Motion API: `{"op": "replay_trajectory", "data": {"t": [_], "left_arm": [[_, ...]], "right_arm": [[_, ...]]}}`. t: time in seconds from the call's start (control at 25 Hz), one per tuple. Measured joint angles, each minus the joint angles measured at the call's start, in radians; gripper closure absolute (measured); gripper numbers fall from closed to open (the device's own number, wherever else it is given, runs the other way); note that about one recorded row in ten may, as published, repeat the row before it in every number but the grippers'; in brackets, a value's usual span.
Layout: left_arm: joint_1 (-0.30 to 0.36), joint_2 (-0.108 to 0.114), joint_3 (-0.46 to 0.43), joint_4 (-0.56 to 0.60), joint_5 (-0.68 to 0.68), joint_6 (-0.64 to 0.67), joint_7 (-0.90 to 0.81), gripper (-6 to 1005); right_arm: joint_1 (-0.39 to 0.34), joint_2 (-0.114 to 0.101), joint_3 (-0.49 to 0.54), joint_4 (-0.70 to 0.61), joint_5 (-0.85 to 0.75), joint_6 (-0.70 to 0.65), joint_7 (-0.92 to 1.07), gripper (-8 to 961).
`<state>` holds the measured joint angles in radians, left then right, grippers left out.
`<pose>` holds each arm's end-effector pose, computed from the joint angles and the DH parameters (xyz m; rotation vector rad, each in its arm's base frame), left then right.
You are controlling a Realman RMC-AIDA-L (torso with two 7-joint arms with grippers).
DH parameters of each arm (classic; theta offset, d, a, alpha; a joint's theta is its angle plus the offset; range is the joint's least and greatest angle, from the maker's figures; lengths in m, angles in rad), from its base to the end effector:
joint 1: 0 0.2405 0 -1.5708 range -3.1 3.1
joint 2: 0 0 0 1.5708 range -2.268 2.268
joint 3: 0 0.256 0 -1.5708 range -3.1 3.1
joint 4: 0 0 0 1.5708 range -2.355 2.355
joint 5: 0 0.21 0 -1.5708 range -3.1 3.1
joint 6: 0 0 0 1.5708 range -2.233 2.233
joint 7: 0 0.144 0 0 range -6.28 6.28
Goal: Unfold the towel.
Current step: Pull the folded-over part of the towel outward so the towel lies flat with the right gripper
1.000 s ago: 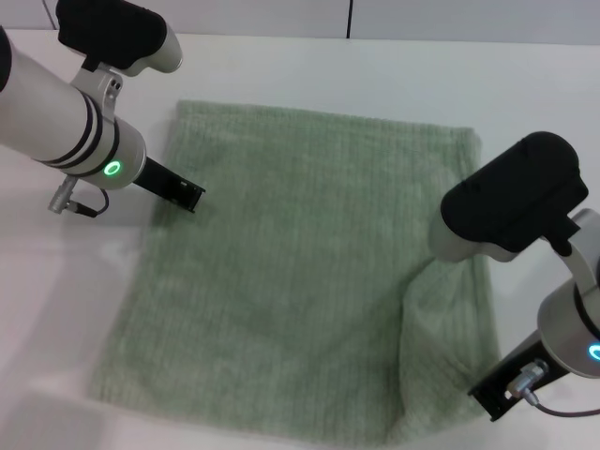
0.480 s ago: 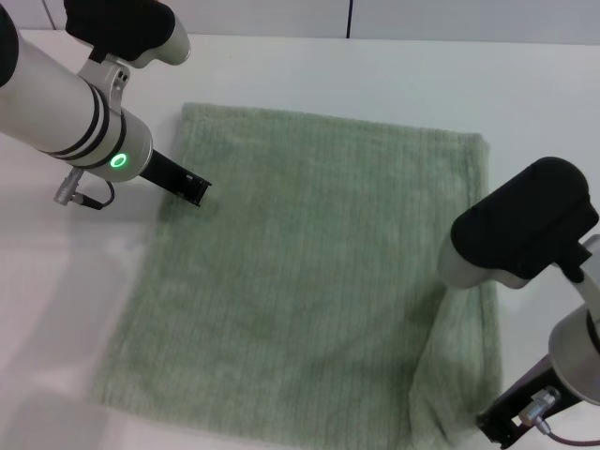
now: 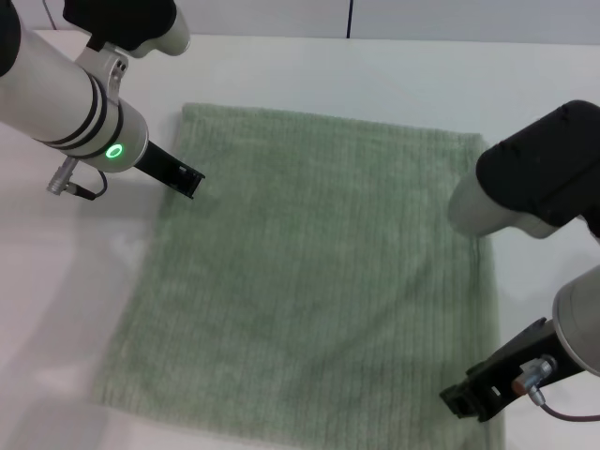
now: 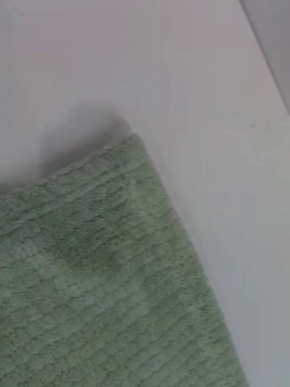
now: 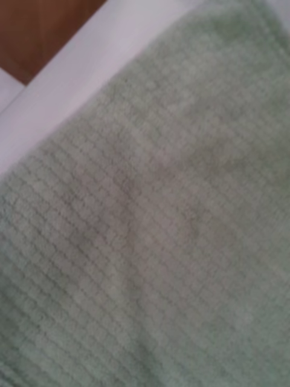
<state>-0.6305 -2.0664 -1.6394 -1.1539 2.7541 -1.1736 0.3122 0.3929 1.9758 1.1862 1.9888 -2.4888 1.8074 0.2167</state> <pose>-0.2084 0.3950 -0.0183 -2.2555 -0.9992 0.4254 0.1251 0.2242 -0.0158 -2.5103 1.1671 -0.6536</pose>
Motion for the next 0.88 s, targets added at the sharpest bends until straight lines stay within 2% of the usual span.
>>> {"op": "replay_trajectory", "data": {"t": [0.28, 0.4, 0.52, 0.56, 0.64, 0.68, 0.72, 0.76, 0.8, 0.84, 0.88], "left_arm": [[0.010, 0.000, 0.010, -0.061, 0.001, -0.016, -0.008, 925], [0.010, 0.000, 0.010, -0.061, 0.001, -0.016, -0.008, 925], [0.026, 0.001, 0.010, -0.131, 0.006, -0.019, -0.010, 924], [0.026, 0.001, 0.010, -0.131, 0.006, -0.019, -0.010, 924], [0.026, 0.001, 0.010, -0.131, 0.006, -0.019, -0.010, 923], [0.056, 0.002, 0.003, -0.200, 0.030, 0.006, -0.010, 923], [0.095, 0.003, 0.000, -0.267, 0.047, 0.066, -0.010, 923], [0.117, 0.004, -0.001, -0.300, 0.053, 0.099, -0.010, 922], [0.117, 0.004, -0.001, -0.300, 0.053, 0.099, -0.010, 922], [0.154, 0.004, -0.009, -0.356, 0.061, 0.151, -0.010, 922], [0.154, 0.004, -0.009, -0.356, 0.061, 0.151, -0.010, 922]], "right_arm": [[0.024, -0.002, 0.022, 0.007, -0.011, 0.003, 0.004, 629], [0.029, 0.002, 0.013, 0.016, -0.073, -0.001, 0.002, 630], [0.018, 0.006, 0.008, 0.037, -0.153, -0.021, -0.011, 630], [-0.009, 0.015, 0.007, 0.043, -0.220, -0.061, -0.041, 630], [-0.022, 0.022, 0.008, 0.044, -0.245, -0.079, -0.056, 631], [-0.041, 0.034, 0.008, 0.044, -0.285, -0.109, -0.082, 631], [-0.058, 0.050, 0.014, 0.044, -0.317, -0.133, -0.109, 631], [-0.092, 0.085, 0.033, 0.042, -0.390, -0.192, -0.178, 631], [-0.092, 0.085, 0.033, 0.042, -0.390, -0.192, -0.178, 630], [-0.110, 0.096, 0.047, 0.039, -0.410, -0.234, -0.203, 629], [-0.127, 0.101, 0.059, 0.038, -0.423, -0.277, -0.223, 628]]}}
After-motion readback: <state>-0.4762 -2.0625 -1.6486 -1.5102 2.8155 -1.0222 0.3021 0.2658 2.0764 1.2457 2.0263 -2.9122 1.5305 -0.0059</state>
